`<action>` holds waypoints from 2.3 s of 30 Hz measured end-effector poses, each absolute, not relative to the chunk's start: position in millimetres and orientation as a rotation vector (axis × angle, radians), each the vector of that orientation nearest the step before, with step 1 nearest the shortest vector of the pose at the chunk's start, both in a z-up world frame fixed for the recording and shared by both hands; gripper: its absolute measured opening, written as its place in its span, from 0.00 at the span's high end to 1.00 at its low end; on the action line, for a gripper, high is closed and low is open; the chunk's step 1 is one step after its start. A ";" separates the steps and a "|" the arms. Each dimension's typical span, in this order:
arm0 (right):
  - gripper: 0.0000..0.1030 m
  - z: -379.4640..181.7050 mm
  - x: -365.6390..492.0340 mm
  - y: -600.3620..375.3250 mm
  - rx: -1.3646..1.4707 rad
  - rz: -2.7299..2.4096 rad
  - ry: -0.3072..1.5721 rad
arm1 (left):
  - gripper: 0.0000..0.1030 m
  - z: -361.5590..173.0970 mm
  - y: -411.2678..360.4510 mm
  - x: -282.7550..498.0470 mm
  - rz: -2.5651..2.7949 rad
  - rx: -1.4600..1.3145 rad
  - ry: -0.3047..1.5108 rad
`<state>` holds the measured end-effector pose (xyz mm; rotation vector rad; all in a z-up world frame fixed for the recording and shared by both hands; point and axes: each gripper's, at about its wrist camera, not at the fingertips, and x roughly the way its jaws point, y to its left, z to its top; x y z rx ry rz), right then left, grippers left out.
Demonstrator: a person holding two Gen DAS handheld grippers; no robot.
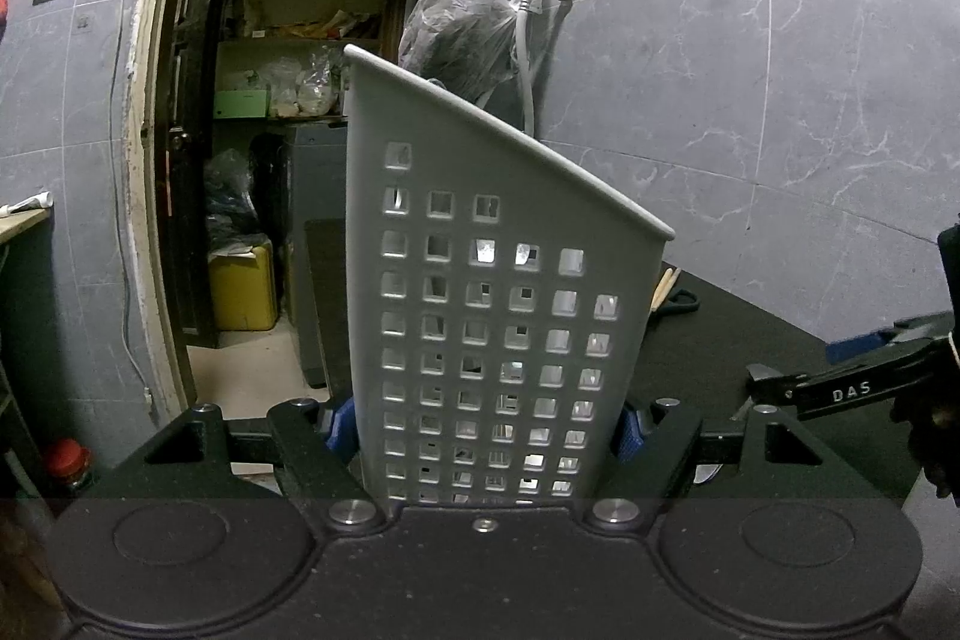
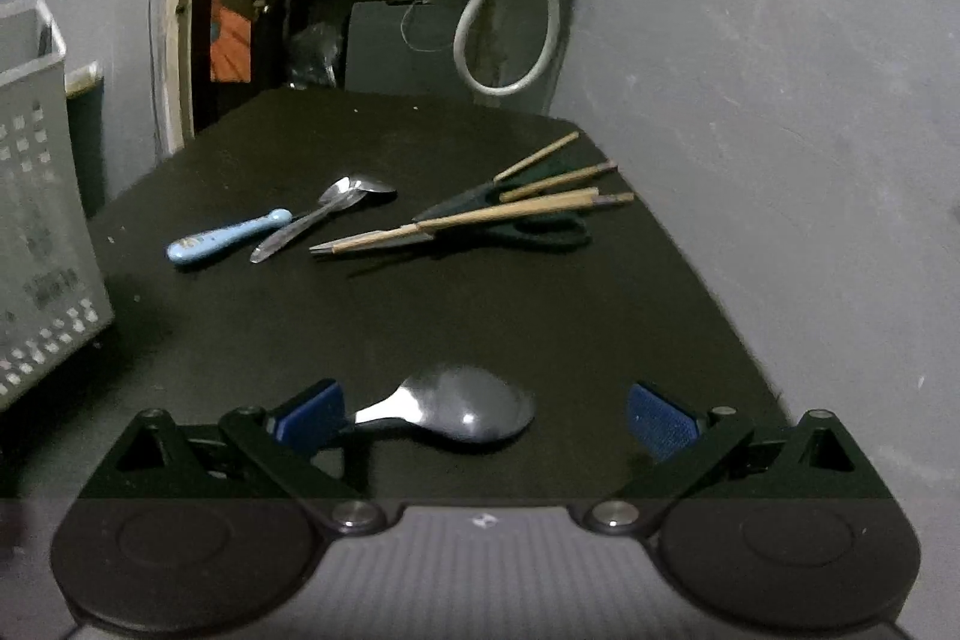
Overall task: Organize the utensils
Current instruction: 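Grasp the silver spoon handle with the right tool, then carry the held spoon with the right tool toward the second spoon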
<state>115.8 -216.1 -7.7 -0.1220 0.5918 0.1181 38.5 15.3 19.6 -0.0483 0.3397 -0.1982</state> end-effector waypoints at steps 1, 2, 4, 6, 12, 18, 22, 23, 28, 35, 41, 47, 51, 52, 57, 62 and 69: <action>0.00 -8.6 114.9 -220.0 -0.087 0.130 0.600 | 0.25 19.7 14.9 38.5 -0.198 -0.048 0.340; 0.01 -10.0 114.8 -223.5 -0.059 0.134 0.606 | 0.25 19.4 15.1 38.6 -0.198 -0.048 0.339; 0.06 -14.2 115.0 -229.9 -0.018 0.121 0.622 | 0.25 19.4 15.1 38.8 -0.198 -0.049 0.339; 0.09 -19.3 113.6 -236.4 0.003 0.094 0.638 | 0.25 19.0 15.7 39.0 -0.199 -0.049 0.340; 0.09 -19.2 115.7 -247.6 0.139 0.129 0.628 | 0.25 19.4 16.2 40.1 -0.196 -0.050 0.345; 0.29 -17.6 132.1 -223.8 0.106 0.187 0.611 | 0.25 19.8 15.6 40.9 -0.197 -0.050 0.346; 0.50 -16.0 138.9 -207.7 0.041 0.212 0.591 | 0.25 19.4 16.4 40.8 -0.198 -0.052 0.346; 0.52 -14.9 142.3 -204.5 0.011 0.221 0.583 | 0.25 19.4 16.6 40.5 -0.198 -0.052 0.346; 0.67 -7.0 154.7 -201.9 -0.089 0.207 0.560 | 0.25 19.6 16.5 41.2 -0.196 -0.053 0.345; 0.80 -7.9 156.4 -264.0 0.232 0.247 0.572 | 0.25 19.3 16.2 41.9 -0.198 -0.056 0.347; 0.77 -17.2 152.6 -296.7 0.374 0.242 0.556 | 0.25 19.3 17.1 41.8 -0.194 -0.055 0.348; 0.70 -28.9 150.9 -309.8 0.399 0.198 0.566 | 0.25 19.1 17.1 41.7 -0.194 -0.055 0.348; 0.66 -29.4 138.2 -312.1 0.362 0.161 0.549 | 0.25 19.0 17.1 41.8 -0.194 -0.055 0.348; 0.64 -29.3 134.6 -313.1 0.353 0.149 0.545 | 0.25 19.0 17.0 41.7 -0.194 -0.055 0.348; 0.62 -32.9 124.6 -326.7 0.407 0.133 0.528 | 0.25 19.1 16.6 41.9 -0.193 -0.053 0.348; 0.54 -34.1 115.1 -334.1 0.430 0.105 0.524 | 0.25 19.0 17.0 41.7 -0.193 -0.053 0.348; 0.50 -29.8 104.4 -305.9 0.213 0.070 0.540 | 0.25 19.2 17.8 41.6 -0.193 -0.055 0.349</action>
